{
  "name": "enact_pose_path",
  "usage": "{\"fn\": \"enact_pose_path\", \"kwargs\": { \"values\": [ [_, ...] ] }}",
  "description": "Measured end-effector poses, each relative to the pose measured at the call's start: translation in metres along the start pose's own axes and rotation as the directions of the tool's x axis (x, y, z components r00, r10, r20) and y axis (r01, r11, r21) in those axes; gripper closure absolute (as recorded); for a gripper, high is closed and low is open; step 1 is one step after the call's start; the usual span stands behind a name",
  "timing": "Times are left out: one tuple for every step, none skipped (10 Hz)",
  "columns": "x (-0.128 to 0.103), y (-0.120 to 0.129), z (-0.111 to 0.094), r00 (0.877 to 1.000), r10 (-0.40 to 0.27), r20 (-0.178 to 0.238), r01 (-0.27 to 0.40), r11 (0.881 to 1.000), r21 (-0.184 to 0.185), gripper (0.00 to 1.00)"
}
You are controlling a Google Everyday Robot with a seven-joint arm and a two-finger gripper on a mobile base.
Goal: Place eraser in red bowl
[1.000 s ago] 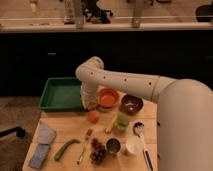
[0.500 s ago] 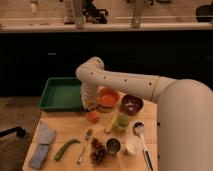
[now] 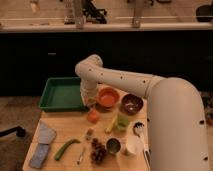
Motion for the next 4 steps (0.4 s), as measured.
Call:
{"fn": "enact_pose_path", "kwargs": {
  "values": [
    [0.006, 0.002, 0.000, 1.000, 0.010, -0.002, -0.010, 1.000, 0.001, 1.00],
    [0.010, 0.003, 0.001, 1.000, 0.016, -0.003, -0.016, 1.000, 0.002, 1.00],
    [0.013, 0.004, 0.003, 1.000, 0.024, -0.001, -0.024, 1.000, 0.003, 1.00],
    [0.017, 0.008, 0.007, 0.999, 0.039, 0.002, -0.039, 0.999, 0.006, 1.00]
  ]
}}
